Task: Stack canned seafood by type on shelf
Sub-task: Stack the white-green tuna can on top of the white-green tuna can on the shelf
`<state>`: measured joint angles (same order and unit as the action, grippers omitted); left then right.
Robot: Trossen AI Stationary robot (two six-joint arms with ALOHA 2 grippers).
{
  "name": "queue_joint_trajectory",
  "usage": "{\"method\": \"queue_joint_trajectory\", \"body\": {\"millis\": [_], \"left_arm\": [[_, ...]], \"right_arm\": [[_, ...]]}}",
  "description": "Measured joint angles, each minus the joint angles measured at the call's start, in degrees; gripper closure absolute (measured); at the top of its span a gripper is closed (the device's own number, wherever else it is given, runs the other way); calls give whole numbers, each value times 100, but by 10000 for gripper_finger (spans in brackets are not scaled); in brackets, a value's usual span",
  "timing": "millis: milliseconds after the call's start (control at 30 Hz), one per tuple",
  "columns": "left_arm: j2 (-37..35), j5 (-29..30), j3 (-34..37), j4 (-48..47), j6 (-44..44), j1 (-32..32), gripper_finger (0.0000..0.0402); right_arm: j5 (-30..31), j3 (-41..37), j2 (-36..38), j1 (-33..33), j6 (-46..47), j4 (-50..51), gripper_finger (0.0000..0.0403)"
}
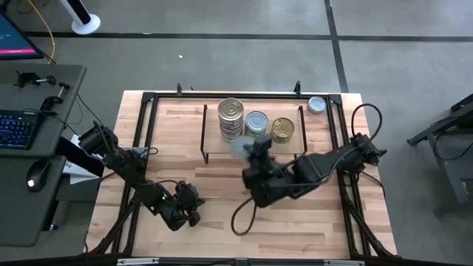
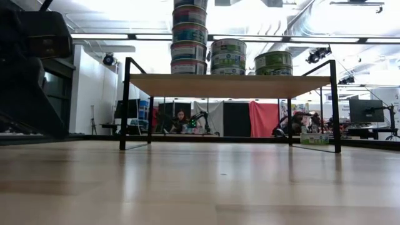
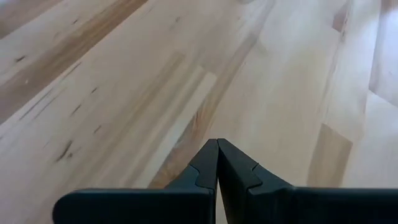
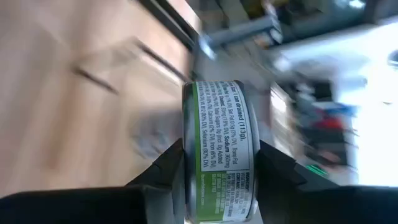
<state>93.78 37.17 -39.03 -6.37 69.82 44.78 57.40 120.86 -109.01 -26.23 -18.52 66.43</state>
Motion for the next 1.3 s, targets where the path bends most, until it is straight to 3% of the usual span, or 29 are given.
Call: {"method": "queue_joint_trajectory", "body": {"millis": [100, 267, 600, 833, 1067, 1300], "left_arm": [[0, -2, 0, -2, 0, -45, 401], [0, 50, 0, -5, 0, -58, 401], [0, 84, 0, -12, 0, -58, 401], [0, 111, 0, -22, -12, -58, 402], [0, 118, 0, -18, -149, -58, 401], [0, 125, 0, -20, -248, -58, 402]], "right_arm": [[580, 204, 2, 159, 269, 1048, 287], [581, 59, 2, 552, 1184, 2363, 287], [345, -698, -11, 1215, 1350, 2141, 287], [188, -770, -6, 1411, 1060, 1517, 287], [-448, -773, -10, 1463, 1077, 1534, 215], [-950, -774, -7, 1459, 1109, 1569, 195]]}}
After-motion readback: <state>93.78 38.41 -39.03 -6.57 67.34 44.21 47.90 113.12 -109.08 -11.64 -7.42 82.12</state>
